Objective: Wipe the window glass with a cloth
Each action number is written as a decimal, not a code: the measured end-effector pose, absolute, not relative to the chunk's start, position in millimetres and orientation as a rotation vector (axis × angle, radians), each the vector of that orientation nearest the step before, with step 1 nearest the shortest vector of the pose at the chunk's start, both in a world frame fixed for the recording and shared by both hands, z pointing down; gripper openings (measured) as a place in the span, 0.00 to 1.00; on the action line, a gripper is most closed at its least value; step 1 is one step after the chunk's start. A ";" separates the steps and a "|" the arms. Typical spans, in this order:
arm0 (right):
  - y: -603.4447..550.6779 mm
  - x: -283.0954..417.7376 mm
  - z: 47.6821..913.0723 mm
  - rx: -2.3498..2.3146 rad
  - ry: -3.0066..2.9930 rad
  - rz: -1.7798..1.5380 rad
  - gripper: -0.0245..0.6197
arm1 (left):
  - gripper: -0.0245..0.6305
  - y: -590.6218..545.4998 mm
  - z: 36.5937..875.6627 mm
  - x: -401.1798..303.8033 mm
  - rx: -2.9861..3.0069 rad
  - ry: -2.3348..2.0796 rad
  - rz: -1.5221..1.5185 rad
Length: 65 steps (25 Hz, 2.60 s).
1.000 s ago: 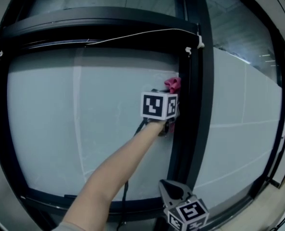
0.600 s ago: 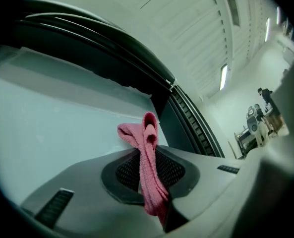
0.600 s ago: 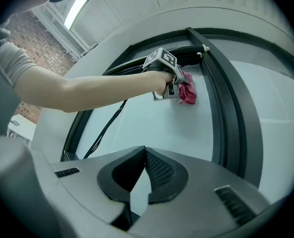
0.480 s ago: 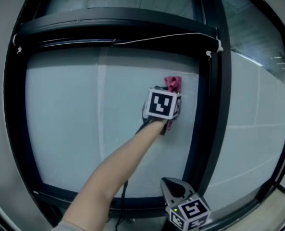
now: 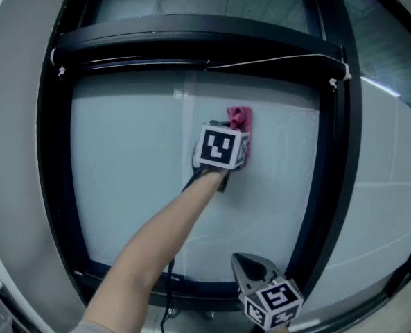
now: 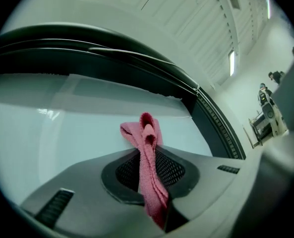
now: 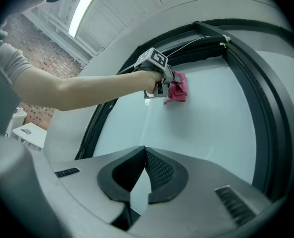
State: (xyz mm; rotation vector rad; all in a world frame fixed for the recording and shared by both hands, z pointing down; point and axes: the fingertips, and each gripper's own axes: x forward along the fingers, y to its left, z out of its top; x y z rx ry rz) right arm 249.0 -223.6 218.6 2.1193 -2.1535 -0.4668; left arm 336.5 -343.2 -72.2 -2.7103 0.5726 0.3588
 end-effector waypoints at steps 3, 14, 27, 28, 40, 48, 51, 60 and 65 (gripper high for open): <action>-236.6 229.7 220.3 2.081 -2.192 -0.461 0.02 | 0.11 -362.9 -70.5 308.6 -2.694 0.640 0.346; -286.0 164.4 227.0 1.946 -2.321 -0.458 0.02 | 0.11 -422.3 -66.8 213.3 -2.650 0.765 0.353; -330.3 114.9 231.0 1.888 -2.379 -0.431 0.02 | 0.11 -477.8 -58.1 130.4 -2.593 0.912 0.330; -333.2 109.7 232.5 1.878 -2.385 -0.430 0.02 | 0.11 -483.2 -57.1 121.9 -2.583 0.936 0.326; -361.0 56.9 240.7 1.773 -2.469 -0.431 0.02 | 0.11 -556.1 -37.7 2.8 -2.480 1.284 0.287; -368.2 36.1 244.0 1.744 -2.508 -0.423 0.02 | 0.11 -588.4 -24.5 -69.3 -2.299 1.628 0.212; -369.0 33.4 246.9 1.717 -2.533 -0.420 0.02 | 0.11 -590.8 -24.3 -87.4 -2.254 1.718 0.233; -362.1 35.2 250.3 1.677 -2.559 -0.406 0.02 | 0.11 -592.0 -8.7 -102.7 -2.206 1.830 0.157; -354.1 48.3 254.0 1.688 -2.547 -0.393 0.02 | 0.11 -602.5 14.9 -103.1 -2.217 1.876 0.096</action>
